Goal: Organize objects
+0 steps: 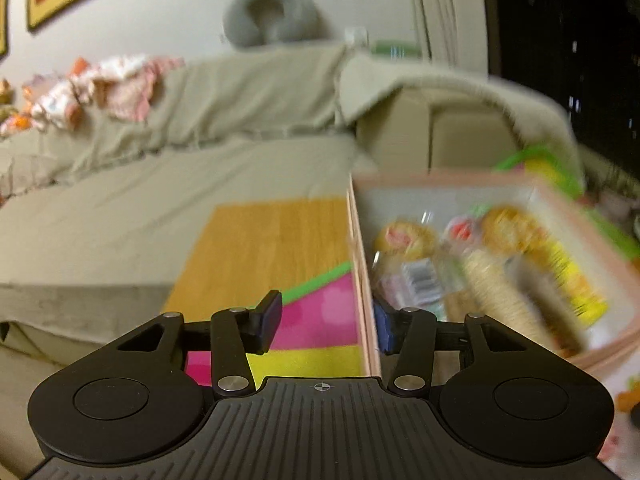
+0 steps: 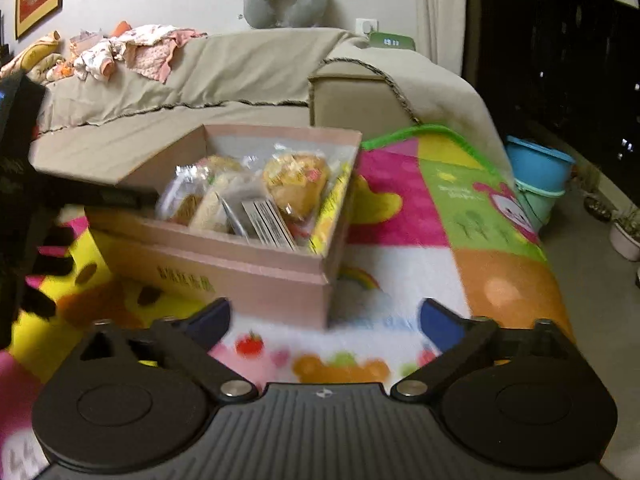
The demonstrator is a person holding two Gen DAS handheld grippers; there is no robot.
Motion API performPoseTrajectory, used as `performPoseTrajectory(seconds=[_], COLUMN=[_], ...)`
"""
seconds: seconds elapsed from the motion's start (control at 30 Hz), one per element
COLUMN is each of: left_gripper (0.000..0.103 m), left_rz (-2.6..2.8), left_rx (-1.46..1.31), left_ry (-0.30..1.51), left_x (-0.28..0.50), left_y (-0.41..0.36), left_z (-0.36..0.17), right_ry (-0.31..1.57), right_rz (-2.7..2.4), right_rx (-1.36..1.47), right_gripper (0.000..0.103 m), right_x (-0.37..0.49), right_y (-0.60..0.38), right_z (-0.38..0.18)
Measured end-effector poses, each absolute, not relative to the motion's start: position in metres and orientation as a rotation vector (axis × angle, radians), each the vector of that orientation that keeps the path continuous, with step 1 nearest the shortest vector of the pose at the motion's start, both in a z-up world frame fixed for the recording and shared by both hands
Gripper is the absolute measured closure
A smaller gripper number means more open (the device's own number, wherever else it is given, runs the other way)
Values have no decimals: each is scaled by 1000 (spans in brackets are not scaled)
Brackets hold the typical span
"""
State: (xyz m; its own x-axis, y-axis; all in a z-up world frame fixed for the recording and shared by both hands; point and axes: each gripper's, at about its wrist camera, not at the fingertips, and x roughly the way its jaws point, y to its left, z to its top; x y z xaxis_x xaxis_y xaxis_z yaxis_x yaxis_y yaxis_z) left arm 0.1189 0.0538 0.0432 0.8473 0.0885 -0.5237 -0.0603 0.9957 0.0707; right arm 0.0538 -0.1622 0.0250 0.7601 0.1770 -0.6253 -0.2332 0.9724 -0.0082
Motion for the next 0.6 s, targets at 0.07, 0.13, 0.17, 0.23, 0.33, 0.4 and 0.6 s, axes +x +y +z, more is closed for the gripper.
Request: performPoseTrajectory(seconds=[0.07,0.13,0.17,0.23,0.33,0.4,0.6], left_gripper=[53,53,53,53,53,53,53], left_rz=[67,50,40,5,-35,-43,-52], left_rx=[37,24,18,6,-17,-9,-10], left_ry=[485,447,450,506,605,632,638], left_x=[89,62,51,26,4,-4,-16], left_y=[55,54,52,45,32,23,7], left_z=[57,64,64,56,36,23,4], right_ry=[702,729,746,778,805,816,754], right_rz=[221,212,205,200,198,181,162], right_rx=[-91,-82,-71,-60,-64,-77,-43], right_gripper=[0,0,0,0,0,0,0], right_x=[42,30,24,16,9,9,9], right_y=[-168,-173,-175,-176,-170,-165,-162], right_z=[23,21,19,13,5,3,-4])
